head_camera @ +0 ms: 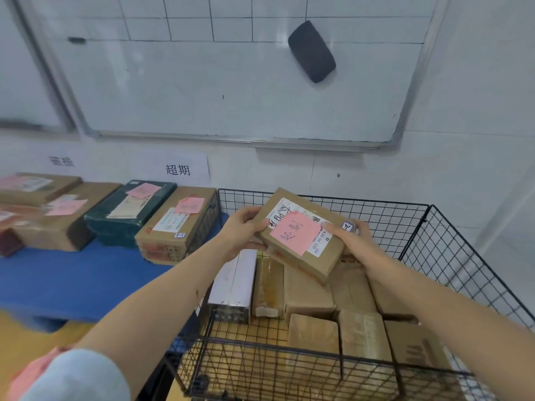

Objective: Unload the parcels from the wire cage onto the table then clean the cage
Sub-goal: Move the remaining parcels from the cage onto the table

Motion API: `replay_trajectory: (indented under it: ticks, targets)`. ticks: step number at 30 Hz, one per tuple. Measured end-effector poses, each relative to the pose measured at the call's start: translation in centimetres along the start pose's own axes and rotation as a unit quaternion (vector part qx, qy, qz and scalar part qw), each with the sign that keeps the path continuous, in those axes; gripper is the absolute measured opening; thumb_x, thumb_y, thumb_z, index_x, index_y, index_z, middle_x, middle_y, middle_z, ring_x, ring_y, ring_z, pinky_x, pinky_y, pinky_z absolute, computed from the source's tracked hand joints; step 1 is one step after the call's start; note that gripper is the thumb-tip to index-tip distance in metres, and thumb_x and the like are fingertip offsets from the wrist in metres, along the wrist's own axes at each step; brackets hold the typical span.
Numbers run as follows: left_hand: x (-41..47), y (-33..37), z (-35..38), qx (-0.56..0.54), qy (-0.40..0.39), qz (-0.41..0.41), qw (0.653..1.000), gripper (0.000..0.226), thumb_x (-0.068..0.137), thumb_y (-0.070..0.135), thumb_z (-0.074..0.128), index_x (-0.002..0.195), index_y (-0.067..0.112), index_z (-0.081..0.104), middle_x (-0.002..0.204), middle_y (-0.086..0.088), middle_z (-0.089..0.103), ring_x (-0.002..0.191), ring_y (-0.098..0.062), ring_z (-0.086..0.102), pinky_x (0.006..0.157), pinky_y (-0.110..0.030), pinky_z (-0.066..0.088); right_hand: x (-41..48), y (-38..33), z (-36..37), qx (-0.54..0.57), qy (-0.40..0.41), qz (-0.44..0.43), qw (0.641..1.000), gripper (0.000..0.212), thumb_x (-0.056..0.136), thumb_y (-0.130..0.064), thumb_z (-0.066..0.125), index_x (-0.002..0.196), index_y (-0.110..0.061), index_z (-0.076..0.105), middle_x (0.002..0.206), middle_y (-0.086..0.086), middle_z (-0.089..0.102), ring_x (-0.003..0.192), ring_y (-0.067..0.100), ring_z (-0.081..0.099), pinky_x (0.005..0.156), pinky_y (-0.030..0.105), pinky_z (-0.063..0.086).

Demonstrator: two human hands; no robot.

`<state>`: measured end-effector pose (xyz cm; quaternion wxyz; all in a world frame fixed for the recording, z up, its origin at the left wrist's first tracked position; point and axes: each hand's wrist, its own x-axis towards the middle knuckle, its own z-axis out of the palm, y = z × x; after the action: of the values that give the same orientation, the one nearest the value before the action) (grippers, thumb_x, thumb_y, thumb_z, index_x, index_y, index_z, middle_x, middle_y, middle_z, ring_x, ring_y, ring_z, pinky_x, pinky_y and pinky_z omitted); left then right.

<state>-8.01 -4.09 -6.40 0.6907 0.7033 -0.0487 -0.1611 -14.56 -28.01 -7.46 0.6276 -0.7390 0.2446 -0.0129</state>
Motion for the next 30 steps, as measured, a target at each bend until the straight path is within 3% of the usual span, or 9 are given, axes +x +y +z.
replay_trajectory:
  ticks: [2, 4, 7, 13, 17, 21, 25, 28, 30]
  targets:
    - [0.2, 0.0, -0.1, 0.000, 0.001, -0.002, 1.000, 0.042, 0.087, 0.009, 0.066, 0.127, 0.011, 0.051, 0.123, -0.005, 0.058, 0.105, -0.027, 0.064, 0.076, -0.054, 0.057, -0.1, -0.1, -0.1, 0.013, -0.027, 0.023, 0.999, 0.079, 0.056, -0.058, 0.082, 0.123, -0.030, 0.051, 0.111, 0.001, 0.070, 0.100, 0.025, 0.066, 0.084, 0.047, 0.056]
    - [0.3, 0.2, 0.1, 0.026, 0.021, 0.006, 0.999, 0.042, 0.089, 0.013, 0.064, 0.129, 0.014, 0.051, 0.126, -0.003, 0.057, 0.104, -0.025, 0.063, 0.074, -0.052, 0.058, -0.4, -0.3, 0.2, 0.025, -0.039, 0.029, 0.998, 0.063, 0.067, -0.053, 0.080, 0.120, -0.029, 0.054, 0.108, 0.002, 0.070, 0.096, 0.025, 0.066, 0.064, 0.041, 0.059]
    - [0.4, 0.6, 1.4, 0.093, 0.114, 0.020, 0.989, 0.050, 0.090, 0.022, 0.063, 0.135, 0.021, 0.044, 0.120, 0.006, 0.049, 0.101, -0.019, 0.057, 0.069, -0.042, 0.060, -0.6, -0.3, 1.0, 0.045, -0.013, 0.026, 0.999, 0.061, 0.072, -0.051, 0.077, 0.123, -0.027, 0.051, 0.113, 0.002, 0.067, 0.098, 0.024, 0.064, 0.050, 0.033, 0.055]
    - [0.5, 0.5, 3.2, 0.050, 0.141, 0.008, 0.989, 0.075, 0.086, 0.030, 0.067, 0.144, 0.012, 0.024, 0.121, -0.003, 0.056, 0.104, -0.020, 0.060, 0.089, -0.037, 0.053, -0.7, 0.1, 2.5, 0.087, 0.039, 0.022, 0.995, 0.062, 0.074, -0.050, 0.075, 0.119, -0.020, 0.046, 0.113, 0.003, 0.061, 0.102, 0.024, 0.060, 0.083, 0.050, 0.055]
    - [-0.5, 0.0, 3.6, 0.003, 0.128, 0.028, 0.991, 0.061, 0.080, 0.024, 0.075, 0.118, 0.027, 0.027, 0.107, 0.009, 0.057, 0.091, -0.007, 0.056, 0.070, -0.019, 0.045, -1.7, 0.0, 4.3, 0.094, 0.045, 0.012, 0.994, 0.081, 0.052, -0.070, 0.073, 0.112, -0.027, 0.040, 0.121, 0.005, 0.054, 0.107, 0.025, 0.057, 0.094, 0.053, 0.049]
    - [-1.5, -0.2, 3.7, -0.013, 0.101, 0.013, 0.995, 0.066, 0.076, 0.021, 0.078, 0.128, 0.026, 0.036, 0.123, 0.003, 0.059, 0.098, -0.012, 0.056, 0.076, -0.029, 0.046, -1.4, 0.6, 5.5, 0.124, 0.041, 0.026, 0.991, 0.116, 0.035, -0.080, 0.065, 0.132, -0.024, 0.038, 0.132, 0.007, 0.049, 0.111, 0.029, 0.056, 0.091, 0.054, 0.051]
    - [-2.3, 0.7, 3.3, -0.019, 0.070, -0.020, 0.997, 0.090, 0.079, 0.029, 0.076, 0.144, 0.043, 0.016, 0.134, 0.003, 0.051, 0.113, -0.019, 0.050, 0.088, -0.054, 0.045, -1.7, 1.1, 6.3, 0.134, 0.049, 0.010, 0.990, 0.137, 0.023, -0.093, 0.061, 0.138, -0.027, 0.029, 0.137, 0.006, 0.045, 0.114, 0.030, 0.055, 0.091, 0.055, 0.051]
    - [-2.9, 1.4, 3.0, 0.005, -0.009, -0.069, 0.998, 0.102, 0.074, 0.030, 0.080, 0.138, 0.058, 0.006, 0.136, 0.010, 0.047, 0.126, -0.025, 0.043, 0.080, -0.067, 0.047, -1.6, 0.5, 6.1, 0.131, 0.058, -0.017, 0.990, 0.134, 0.029, -0.094, 0.059, 0.139, -0.026, 0.028, 0.139, 0.004, 0.043, 0.117, 0.029, 0.054, 0.096, 0.054, 0.048]
    - [-2.9, 1.8, 2.9, -0.005, -0.049, -0.067, 0.997, 0.096, 0.076, 0.016, 0.078, 0.135, 0.056, 0.014, 0.130, 0.009, 0.051, 0.120, -0.024, 0.048, 0.073, -0.067, 0.051, -2.2, -0.6, 5.8, 0.121, 0.051, -0.014, 0.991, 0.112, 0.053, -0.083, 0.064, 0.139, -0.020, 0.029, 0.135, 0.004, 0.046, 0.116, 0.027, 0.053, 0.099, 0.052, 0.046]
